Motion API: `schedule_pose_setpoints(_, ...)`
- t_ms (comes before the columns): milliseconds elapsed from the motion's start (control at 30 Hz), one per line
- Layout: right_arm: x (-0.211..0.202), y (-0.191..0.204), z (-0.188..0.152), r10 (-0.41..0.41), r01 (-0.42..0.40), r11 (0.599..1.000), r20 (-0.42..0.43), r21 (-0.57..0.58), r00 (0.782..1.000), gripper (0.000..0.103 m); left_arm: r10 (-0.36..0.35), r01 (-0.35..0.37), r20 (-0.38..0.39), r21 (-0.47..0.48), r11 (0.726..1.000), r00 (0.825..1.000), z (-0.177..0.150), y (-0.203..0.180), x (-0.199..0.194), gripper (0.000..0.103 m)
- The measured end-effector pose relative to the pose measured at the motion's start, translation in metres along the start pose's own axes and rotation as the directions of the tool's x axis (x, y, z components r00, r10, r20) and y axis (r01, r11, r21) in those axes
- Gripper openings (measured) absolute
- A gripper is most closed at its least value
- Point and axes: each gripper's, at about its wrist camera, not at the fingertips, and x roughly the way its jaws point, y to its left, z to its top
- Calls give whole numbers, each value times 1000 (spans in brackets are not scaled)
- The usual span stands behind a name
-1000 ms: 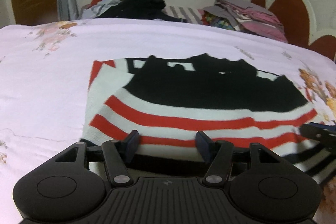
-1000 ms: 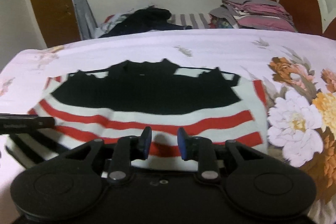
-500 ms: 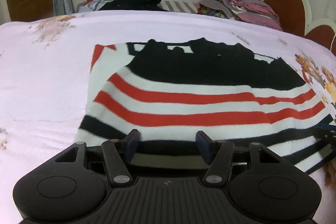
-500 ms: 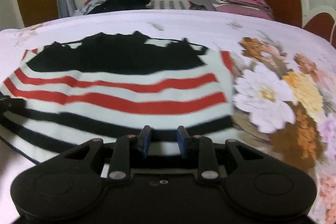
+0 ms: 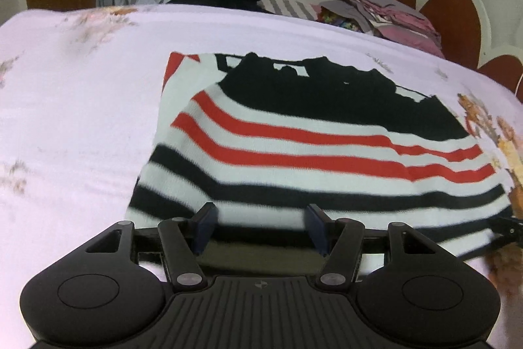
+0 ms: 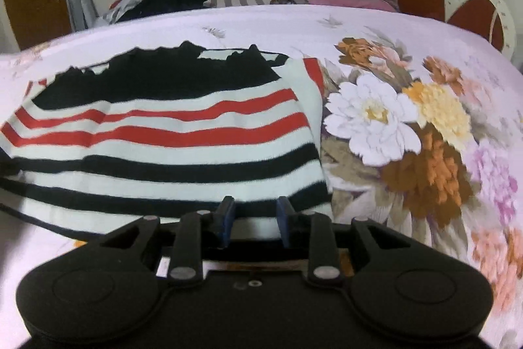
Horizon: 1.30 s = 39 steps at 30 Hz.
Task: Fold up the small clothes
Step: 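Grasp the sweater side with the left gripper and fold it toward the middle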
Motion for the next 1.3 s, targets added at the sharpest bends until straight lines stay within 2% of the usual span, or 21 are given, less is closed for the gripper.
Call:
schedule_pose_setpoints(100, -16, 10, -2, 17, -17, 1000, 19, -13, 1000, 33, -11, 11, -7, -9, 1000, 1000, -6, 1, -10, 65)
schedule_pose_setpoints(167, -28, 18, -3, 31, -30, 999, 31, -27, 999, 37, -15, 15, -3, -17, 1000, 1000, -10, 2, -17, 84)
schedule_pose_setpoints(367, -45, 43, -1, 94, -91, 994, 59, -54, 994, 38, -7, 6, -10, -36, 999, 1000, -17, 6, -26, 85)
schedule_pose_setpoints(500, -37, 58, 8, 149, -143, 986, 61, -83, 987, 39, 2, -6, -29, -121, 993, 1000, -22, 16, -27, 85)
schedule_pose_setpoints(600, -25, 62, 14, 188, -183, 979, 52, -92, 981, 39, -17, 3, -60, -227, 974, 998, -28, 26, -24, 85)
schedule_pose_setpoints(733, -11, 62, 22, 235, -229, 967, 39, -109, 971, 39, -102, 60, -83, -408, 911, 991, -46, 43, -12, 85)
schedule_pose_setpoints(800, -3, 61, 29, 256, -250, 960, 36, -129, 966, 39, -107, 75, -45, -459, 885, 993, -52, 46, -10, 85)
schedule_pose_setpoints(867, 4, 60, 37, 276, -269, 953, 33, -139, 961, 39, -108, 80, -28, -497, 864, 994, -52, 45, -6, 91)
schedule_pose_setpoints(1133, 29, 71, 58, 328, -322, 931, 7, -172, 945, 39, -134, 150, 73, -629, 762, 988, -41, 50, 16, 92)
schedule_pose_setpoints(1233, 38, 79, 62, 329, -322, 928, 7, -187, 944, 39, -159, 203, 128, -678, 706, 979, -36, 60, 27, 92)
schedule_pose_setpoints(1300, 46, 83, 62, 315, -309, 933, 2, -186, 949, 39, -180, 245, 166, -683, 688, 970, -34, 67, 34, 91)
